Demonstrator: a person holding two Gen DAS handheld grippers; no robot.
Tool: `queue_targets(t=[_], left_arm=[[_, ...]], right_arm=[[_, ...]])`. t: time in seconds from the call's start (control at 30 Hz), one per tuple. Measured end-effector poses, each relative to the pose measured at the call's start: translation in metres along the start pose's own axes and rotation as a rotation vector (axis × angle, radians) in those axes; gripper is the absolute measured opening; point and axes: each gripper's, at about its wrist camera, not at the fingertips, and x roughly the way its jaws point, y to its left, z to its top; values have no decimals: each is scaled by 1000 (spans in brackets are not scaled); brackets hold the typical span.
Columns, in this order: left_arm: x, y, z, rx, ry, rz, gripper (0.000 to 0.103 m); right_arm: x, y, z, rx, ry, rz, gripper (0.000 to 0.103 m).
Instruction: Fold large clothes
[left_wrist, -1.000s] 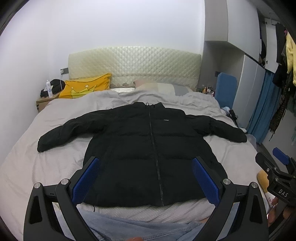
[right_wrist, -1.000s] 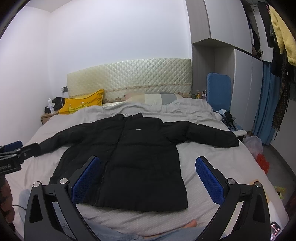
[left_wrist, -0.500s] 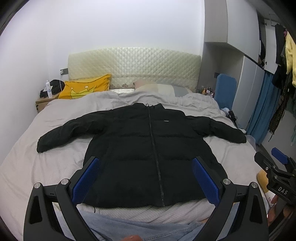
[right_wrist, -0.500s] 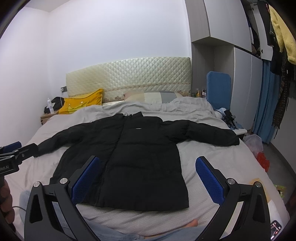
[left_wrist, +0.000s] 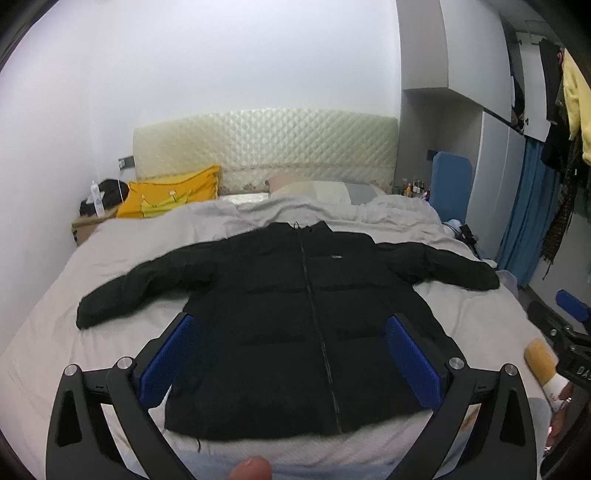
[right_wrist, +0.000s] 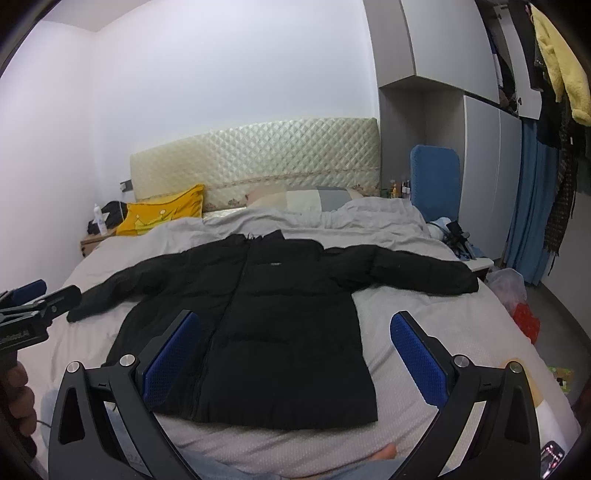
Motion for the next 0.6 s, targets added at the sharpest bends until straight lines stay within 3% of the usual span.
queue_targets(t=[0.37,0.5,0.6], left_arm=[[40,-4,49,22,-43,-88,103],[57,-2,60,4,-119,-69,103],[74,-1,58,22,-106,-66,103]], right_arm=[[26,-19,26,5,-56,-43,103],[41,-27,34,32,-91,-49,103],[51,-36,36,62,-125,-38,103]])
